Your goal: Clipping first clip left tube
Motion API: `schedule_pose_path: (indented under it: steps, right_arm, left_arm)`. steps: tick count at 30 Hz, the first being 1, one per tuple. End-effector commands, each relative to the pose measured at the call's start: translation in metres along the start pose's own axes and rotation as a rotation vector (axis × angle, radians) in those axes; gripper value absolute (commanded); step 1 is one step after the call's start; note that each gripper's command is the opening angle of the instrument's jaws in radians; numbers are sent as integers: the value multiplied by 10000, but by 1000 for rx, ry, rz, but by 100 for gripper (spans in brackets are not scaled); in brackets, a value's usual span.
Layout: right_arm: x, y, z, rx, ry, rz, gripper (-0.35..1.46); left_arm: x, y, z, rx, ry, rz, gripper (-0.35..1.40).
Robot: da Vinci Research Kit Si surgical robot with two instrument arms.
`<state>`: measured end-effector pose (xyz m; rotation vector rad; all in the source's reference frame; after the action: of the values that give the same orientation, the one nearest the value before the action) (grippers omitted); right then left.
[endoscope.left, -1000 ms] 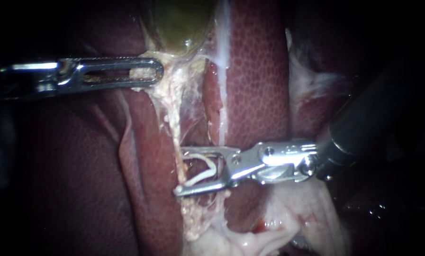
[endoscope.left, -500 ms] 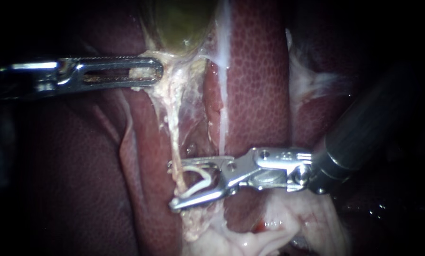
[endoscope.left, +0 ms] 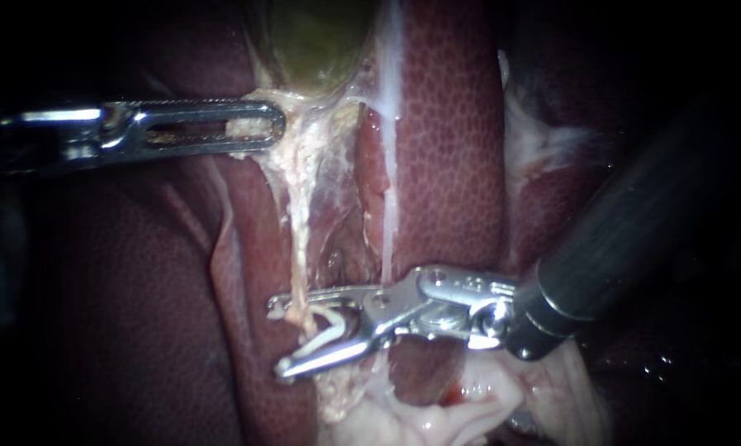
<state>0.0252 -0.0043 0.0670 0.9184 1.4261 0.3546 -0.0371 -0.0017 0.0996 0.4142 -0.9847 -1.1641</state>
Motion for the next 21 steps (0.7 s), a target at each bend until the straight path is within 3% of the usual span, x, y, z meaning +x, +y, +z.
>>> schedule_pose_path:
  steps: [1,2,3,5,6,21]
  right_arm:
    - [1,0,-2,-3,2,11,52]
    - [0,-1,-4,23,-2,23,40]
    - [1,-2,-8,55,-7,53,12]
    - [1,-4,-12,56,-19,59,-30]
    - [3,-3,-13,57,-18,64,-35]
    - [0,5,-17,63,-20,75,-35]
  left_arm:
    - [0,0,0,0,0,0,-35]
    - [0,0,0,0,0,0,-35]
    - [0,0,0,0,0,0,-35]
    - [0,0,-1,0,0,0,-35]
    - [0,0,-1,0,0,0,-35]
    - [0,3,0,-2,-1,0,-35]
